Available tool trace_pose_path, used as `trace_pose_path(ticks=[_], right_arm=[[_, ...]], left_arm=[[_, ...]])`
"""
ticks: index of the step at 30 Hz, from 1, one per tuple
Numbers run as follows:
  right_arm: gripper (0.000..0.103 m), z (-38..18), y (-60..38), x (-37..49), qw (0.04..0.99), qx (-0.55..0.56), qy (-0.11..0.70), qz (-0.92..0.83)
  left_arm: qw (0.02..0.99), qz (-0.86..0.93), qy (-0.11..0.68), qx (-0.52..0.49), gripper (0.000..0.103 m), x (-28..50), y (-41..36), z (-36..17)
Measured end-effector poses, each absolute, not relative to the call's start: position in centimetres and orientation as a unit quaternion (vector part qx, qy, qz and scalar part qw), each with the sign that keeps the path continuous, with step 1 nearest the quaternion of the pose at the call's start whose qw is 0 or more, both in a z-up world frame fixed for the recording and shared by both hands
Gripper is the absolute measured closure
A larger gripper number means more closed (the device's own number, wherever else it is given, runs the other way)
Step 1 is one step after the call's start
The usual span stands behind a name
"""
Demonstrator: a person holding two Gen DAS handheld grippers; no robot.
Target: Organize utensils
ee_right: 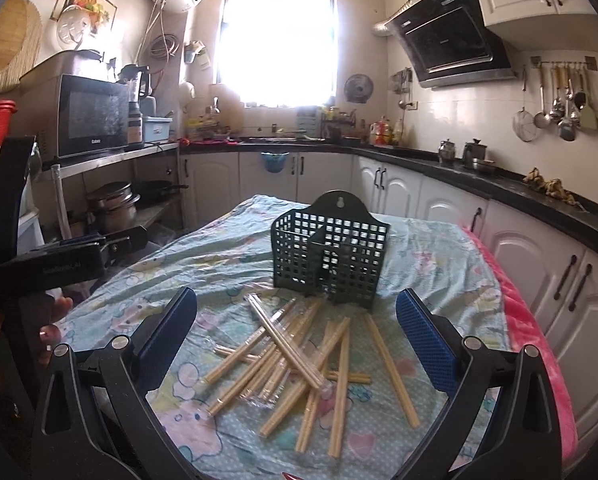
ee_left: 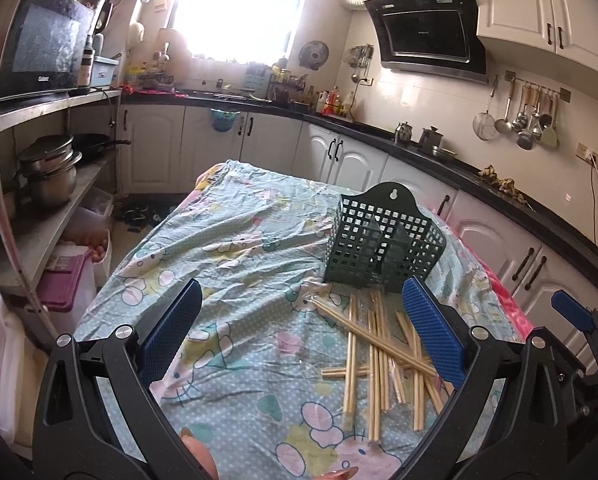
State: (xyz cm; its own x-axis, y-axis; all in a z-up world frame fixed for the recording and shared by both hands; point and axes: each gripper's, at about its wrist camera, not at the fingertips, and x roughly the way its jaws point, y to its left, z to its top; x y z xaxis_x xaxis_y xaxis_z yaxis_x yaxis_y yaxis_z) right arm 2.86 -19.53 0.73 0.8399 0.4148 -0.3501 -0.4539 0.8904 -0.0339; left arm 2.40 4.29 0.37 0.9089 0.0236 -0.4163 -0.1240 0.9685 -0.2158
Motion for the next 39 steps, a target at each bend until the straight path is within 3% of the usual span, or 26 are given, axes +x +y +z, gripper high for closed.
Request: trace_pose_path(ticks=[15,29,34,39], right_arm=[[0.006,0.6,-18.9,10.2,0.943,-0.051,0.231,0.233],[0.006,-2.4,-20.0,18.4,0.928,-0.055,0.305,0.208],[0.017,-3.8,-19.7,20.0,0.919,-0.064,0.328,0.211],[0.022,-4.9,-19.5,21.2,0.911,-0.059,0.348,0.212]], left_arm=[[0.959,0.000,0.256,-0.125,0.010,8.3,4.8,0.4],[0.921,-0.033,0.364,-0.136,0.010,15.0,4.4,-4.8],[0.904,-0.040,0.396,-0.157,0.011,16.4,4.6,-6.9],[0.889,-0.054,0.420,-0.177,0.023,17.6,4.4,-8.2]])
